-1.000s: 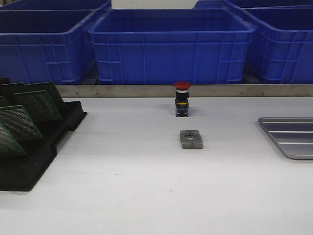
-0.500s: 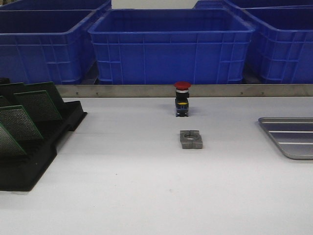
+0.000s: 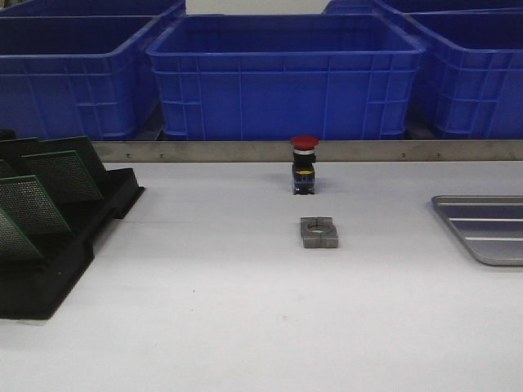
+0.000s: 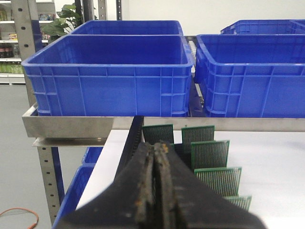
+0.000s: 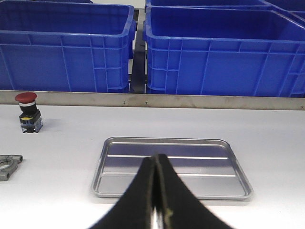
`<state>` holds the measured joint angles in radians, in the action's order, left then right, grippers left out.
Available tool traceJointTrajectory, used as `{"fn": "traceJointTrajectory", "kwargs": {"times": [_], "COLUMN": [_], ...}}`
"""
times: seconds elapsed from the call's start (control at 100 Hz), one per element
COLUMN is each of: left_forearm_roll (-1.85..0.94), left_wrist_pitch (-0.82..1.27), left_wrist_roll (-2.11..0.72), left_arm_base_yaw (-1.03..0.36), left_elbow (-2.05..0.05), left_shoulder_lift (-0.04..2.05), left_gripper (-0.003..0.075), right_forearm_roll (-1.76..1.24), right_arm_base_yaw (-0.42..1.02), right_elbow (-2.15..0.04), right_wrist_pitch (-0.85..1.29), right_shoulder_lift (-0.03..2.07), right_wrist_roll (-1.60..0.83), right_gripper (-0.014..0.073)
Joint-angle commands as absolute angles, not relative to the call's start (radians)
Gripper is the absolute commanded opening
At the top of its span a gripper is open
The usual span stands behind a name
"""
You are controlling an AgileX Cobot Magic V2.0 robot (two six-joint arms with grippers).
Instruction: Place circuit board on tray
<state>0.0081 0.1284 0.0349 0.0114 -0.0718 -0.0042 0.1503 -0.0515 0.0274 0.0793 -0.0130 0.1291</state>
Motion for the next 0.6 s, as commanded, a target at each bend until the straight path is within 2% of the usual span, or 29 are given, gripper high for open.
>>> {"fn": "traceJointTrajectory", "kwargs": {"times": [0.0, 0.23, 0.45, 0.53, 0.59], "left_forearm_roll": [0.0, -0.02, -0.031, -0.057, -0.097], "left_wrist_pitch": [0.134, 0.447, 0.593, 0.629, 0.636], "left_wrist_roll": [0.042, 0.042, 0.04, -0.009, -0.067], "left_arm_base_yaw": [0.004, 0.004, 0.004, 0.004, 0.004], "left_elbow": [-0.188, -0.431, -0.59, -0.633, -0.662], "left_shoulder_lift": [-0.013, 0.157, 0.421, 0.514, 0.583], "left_gripper": [-0.002, -0.002, -0.0011, 0.0064, 0.0174], "right_forearm_roll": [0.158, 0.158, 0.158, 0.158, 0.158], "right_arm_base_yaw": [-0.051, -0.051, -0.051, -0.051, -0.051], "right_elbow": [0.014, 0.014, 0.014, 0.014, 0.014], "right_wrist_pitch": [0.0, 0.0, 0.0, 0.0, 0.0], "right_shoulder_lift": [-0.037, -0.037, -0.037, -0.037, -0.037], "right_wrist_roll": [0.126, 0.126, 0.126, 0.126, 0.126], "right_gripper": [-0.0062, -0.0062, -0.0062, -0.0062, -0.0062]}}
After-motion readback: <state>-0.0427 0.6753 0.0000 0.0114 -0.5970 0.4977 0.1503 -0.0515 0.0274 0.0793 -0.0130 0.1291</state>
